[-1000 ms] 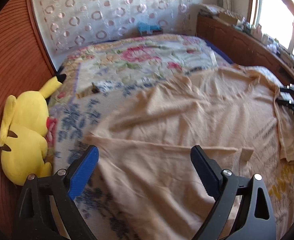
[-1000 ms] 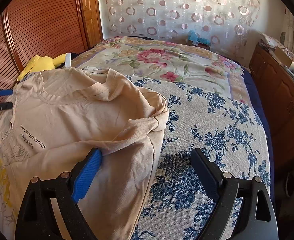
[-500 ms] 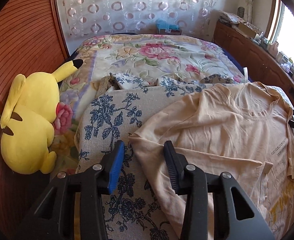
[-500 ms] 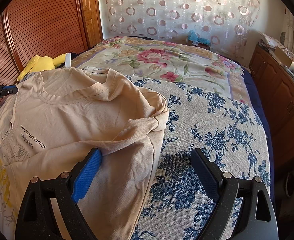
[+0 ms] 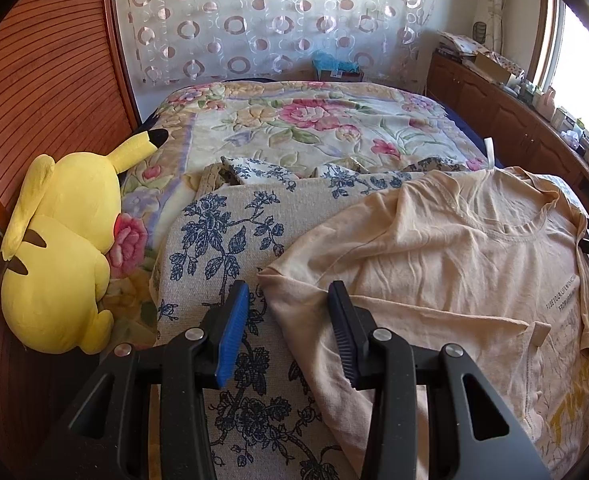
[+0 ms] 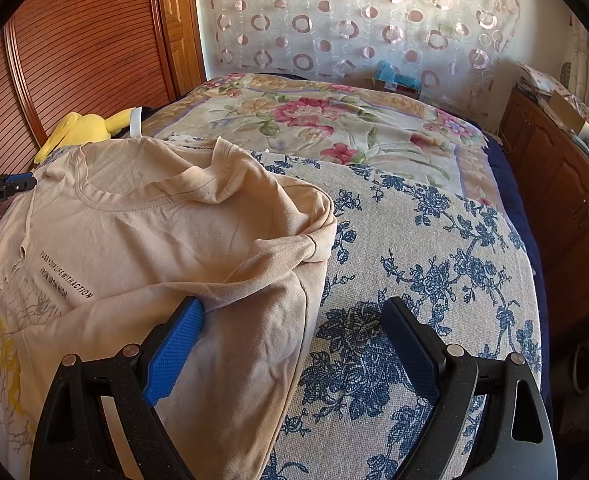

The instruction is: Fold small clothes

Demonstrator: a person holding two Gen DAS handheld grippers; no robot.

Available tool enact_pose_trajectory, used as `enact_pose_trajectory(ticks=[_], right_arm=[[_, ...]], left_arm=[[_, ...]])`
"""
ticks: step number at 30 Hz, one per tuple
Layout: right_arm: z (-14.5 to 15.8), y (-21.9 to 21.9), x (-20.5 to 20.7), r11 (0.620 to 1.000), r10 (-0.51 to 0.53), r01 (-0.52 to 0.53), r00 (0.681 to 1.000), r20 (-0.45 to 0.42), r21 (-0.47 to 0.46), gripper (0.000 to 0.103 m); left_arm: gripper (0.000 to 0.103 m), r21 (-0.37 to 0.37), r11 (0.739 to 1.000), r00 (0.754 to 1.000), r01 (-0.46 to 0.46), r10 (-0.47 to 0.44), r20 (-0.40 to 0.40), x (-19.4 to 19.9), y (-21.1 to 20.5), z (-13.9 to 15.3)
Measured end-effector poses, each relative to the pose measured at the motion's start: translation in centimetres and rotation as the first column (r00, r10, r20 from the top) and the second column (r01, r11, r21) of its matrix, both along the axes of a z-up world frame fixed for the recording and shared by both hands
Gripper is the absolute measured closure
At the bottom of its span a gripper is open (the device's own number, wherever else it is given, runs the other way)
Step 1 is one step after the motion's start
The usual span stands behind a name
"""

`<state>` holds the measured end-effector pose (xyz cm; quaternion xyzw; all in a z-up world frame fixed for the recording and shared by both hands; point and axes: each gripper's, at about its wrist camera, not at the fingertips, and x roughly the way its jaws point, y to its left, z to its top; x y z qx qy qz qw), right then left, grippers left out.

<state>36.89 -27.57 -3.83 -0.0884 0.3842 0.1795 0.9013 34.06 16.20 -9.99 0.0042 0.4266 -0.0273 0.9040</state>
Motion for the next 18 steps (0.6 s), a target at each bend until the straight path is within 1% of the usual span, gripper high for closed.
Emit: enact_pose_trajectory(ticks=[2, 3, 5, 6, 7, 8, 9, 11, 12, 13, 14, 15, 17, 18], right_arm=[[0.2, 0.1, 0.3, 1.0, 0.022, -0.022, 1.0, -0.009, -0.009, 0.018], [0.4, 0.1, 0.6, 0.999, 0.033, -0.033, 0.999, -0.016, -0.007, 0.02], [0.8, 0.1, 1.2, 0.999, 0.046, -0.046, 0.999, -0.023, -0.009, 0.03], [0.9, 0.2, 1.5, 0.998, 0.054, -0.054, 0.998, -0.025, -0.012, 0.033], [1.0, 0.3, 1.8, 0.998, 0.058, -0.059, 0.998, -0.024, -0.02, 0.04], [1.1, 0.4, 2.0, 0.998, 0.06, -0.06, 0.998, -0.024, -0.026, 0.049], [1.1, 0.5, 2.3, 0.997, 0.068, -0.069, 0.997, -0.027, -0.029, 0.054], [1.1, 0.7, 2.4, 0.995, 0.093, -0.094, 0.995, -0.026, -0.019, 0.072], [1.1, 0.8, 2.4, 0.995, 0.102, -0.102, 0.995, -0.021, -0.019, 0.077], [1.1, 0.8, 2.4, 0.994, 0.11, -0.11, 0.994, -0.015, -0.018, 0.084], [1.1, 0.7, 2.3, 0.993, 0.117, -0.117, 0.993, -0.013, -0.014, 0.086], [1.0, 0.6, 2.2, 0.993, 0.119, -0.119, 0.993, -0.007, -0.013, 0.086], [0.8, 0.3, 2.0, 0.993, 0.12, -0.12, 0.993, 0.001, -0.007, 0.089], [0.7, 0.1, 2.1, 0.993, 0.119, -0.119, 0.993, 0.001, 0.0, 0.089]], left_arm=[[0.061, 0.0, 1.0, 1.0, 0.001, -0.001, 0.004, -0.1, 0.0, 0.0], [0.061, 0.0, 1.0, 1.0, 0.001, -0.001, 0.005, -0.1, 0.0, 0.0], [0.061, 0.001, 1.0, 1.0, 0.001, -0.001, 0.008, -0.1, -0.1, 0.0], [0.061, 0.001, 1.0, 1.0, 0.0, 0.0, 0.01, -0.1, -0.1, 0.0], [0.061, 0.003, 1.0, 1.0, 0.0, 0.0, 0.01, -0.2, -0.1, 0.0], [0.061, 0.003, 1.0, 1.0, 0.0, 0.0, 0.009, -0.1, -0.1, 0.0], [0.061, 0.005, 1.0, 1.0, 0.0, 0.0, 0.009, -0.1, -0.1, 0.0], [0.061, 0.008, 1.0, 1.0, -0.002, 0.002, 0.006, 0.0, -0.2, 0.1], [0.068, 0.006, 1.0, 1.0, 0.008, -0.008, 0.004, 0.0, -0.3, 0.2], [0.079, 0.001, 1.0, 1.0, 0.025, -0.025, 0.003, 0.0, -0.6, 0.3], [0.084, 0.007, 0.999, 0.999, 0.049, -0.049, 0.003, 0.0, -0.9, 0.3], [0.092, 0.024, 0.998, 0.998, 0.065, -0.065, 0.002, 0.0, -1.4, 0.4], [0.094, 0.041, 0.997, 0.997, 0.073, -0.073, 0.001, 0.0, -2.1, 0.5], [0.094, 0.034, 0.996, 0.997, 0.079, -0.079, 0.002, -0.1, -2.2, 0.5]])
